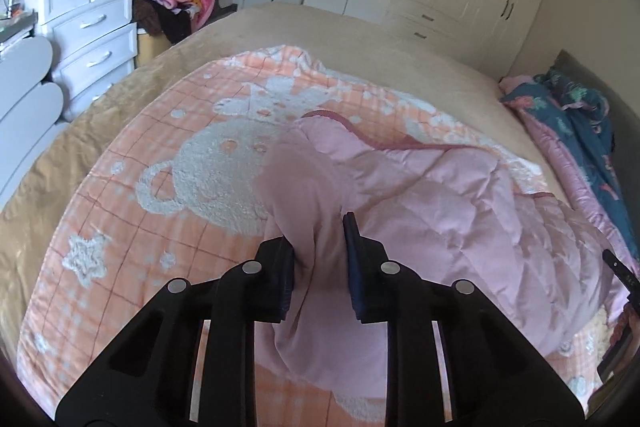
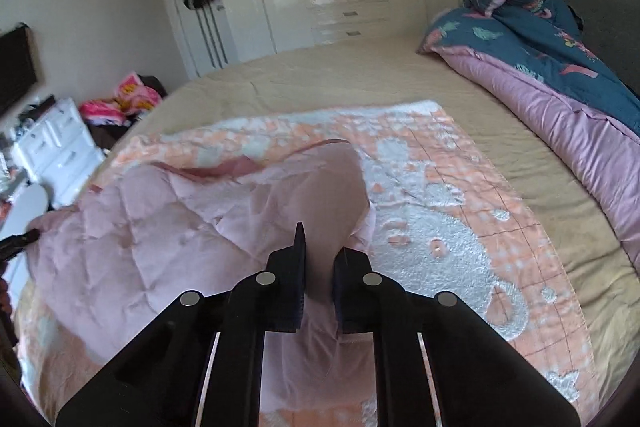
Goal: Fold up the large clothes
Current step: 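Pinch and straighten the folded edge of the jacket with both tools, then open both tools and pull back above the folded pink jacket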
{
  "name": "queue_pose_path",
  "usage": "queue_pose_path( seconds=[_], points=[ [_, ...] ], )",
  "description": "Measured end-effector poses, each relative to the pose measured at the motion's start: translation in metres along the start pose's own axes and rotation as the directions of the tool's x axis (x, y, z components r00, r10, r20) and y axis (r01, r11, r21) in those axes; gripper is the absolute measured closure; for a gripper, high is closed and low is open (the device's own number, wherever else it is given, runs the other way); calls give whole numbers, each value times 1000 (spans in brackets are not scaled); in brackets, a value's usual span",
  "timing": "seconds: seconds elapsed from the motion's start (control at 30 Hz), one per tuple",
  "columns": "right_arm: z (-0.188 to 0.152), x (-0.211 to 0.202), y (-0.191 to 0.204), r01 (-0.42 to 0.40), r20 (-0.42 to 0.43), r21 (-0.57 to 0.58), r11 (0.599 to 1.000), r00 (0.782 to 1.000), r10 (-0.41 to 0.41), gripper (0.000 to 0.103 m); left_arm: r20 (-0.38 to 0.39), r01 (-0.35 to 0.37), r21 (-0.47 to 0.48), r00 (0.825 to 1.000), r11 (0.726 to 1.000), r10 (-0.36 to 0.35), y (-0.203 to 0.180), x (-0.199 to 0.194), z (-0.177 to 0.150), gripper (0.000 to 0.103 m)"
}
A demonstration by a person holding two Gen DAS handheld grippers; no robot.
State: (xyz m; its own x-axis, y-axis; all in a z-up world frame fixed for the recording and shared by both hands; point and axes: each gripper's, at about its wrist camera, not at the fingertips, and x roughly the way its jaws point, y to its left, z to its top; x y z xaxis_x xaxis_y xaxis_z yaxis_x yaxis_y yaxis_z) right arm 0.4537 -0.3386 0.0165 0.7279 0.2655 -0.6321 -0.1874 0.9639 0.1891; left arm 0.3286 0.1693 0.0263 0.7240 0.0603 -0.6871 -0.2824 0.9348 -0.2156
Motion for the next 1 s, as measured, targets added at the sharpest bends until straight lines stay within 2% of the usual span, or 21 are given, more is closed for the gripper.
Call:
queue_pose_path(
  seconds=[0.2, 0.33, 0.5, 0.53, 0.6, 0.63, 0.77, 0.87, 0.9, 0.93, 1.0],
  points=[
    [-14, 30, -11, 36, -68, 72, 997, 997, -31, 93, -20, -66, 16, 998, 998, 67, -3, 24, -3, 88],
    [-26, 43, -14, 64, -129, 93, 994, 990, -52, 93, -37, -78, 5, 996, 997, 78, -1, 33, -7, 88],
    [-33, 39, -22, 44, -150, 168, 985, 989, -19, 87, -44, -83, 7, 996, 997, 83, 0, 33, -9, 87],
    [-33, 36, -22, 46, -150, 173, 984, 988, -20, 84, -44, -80, 4, 996, 997, 80, 1, 33, -9, 86],
    [-33, 26, -21, 41, -142, 181, 983, 990, -15, 71, -46, -80, -1, 996, 997, 80, 1, 33, -9, 85],
    [-32, 21, -20, 30, -138, 180, 983, 990, -5, 53, -46, -81, -1, 996, 997, 81, 2, 33, -9, 85],
    [-32, -10, -3, 4, -75, 124, 992, 997, 6, 25, -46, -94, 2, 995, 996, 94, 1, 29, -10, 77],
    [-33, -34, 9, -20, -24, 96, 995, 999, 22, 12, -27, -103, -3, 994, 995, 103, 1, 19, -10, 65],
    [-33, -41, 12, -41, -11, 92, 995, 999, 42, 11, -23, -103, -7, 994, 995, 102, 1, 17, -10, 55],
    [-33, -48, 16, -55, 1, 89, 995, 998, 55, 7, -18, -101, -12, 995, 995, 101, 1, 11, -10, 50],
    [-33, -65, 24, -84, 30, 76, 994, 996, 82, 5, 4, -93, -20, 996, 996, 93, 2, -1, -10, 40]
  ],
)
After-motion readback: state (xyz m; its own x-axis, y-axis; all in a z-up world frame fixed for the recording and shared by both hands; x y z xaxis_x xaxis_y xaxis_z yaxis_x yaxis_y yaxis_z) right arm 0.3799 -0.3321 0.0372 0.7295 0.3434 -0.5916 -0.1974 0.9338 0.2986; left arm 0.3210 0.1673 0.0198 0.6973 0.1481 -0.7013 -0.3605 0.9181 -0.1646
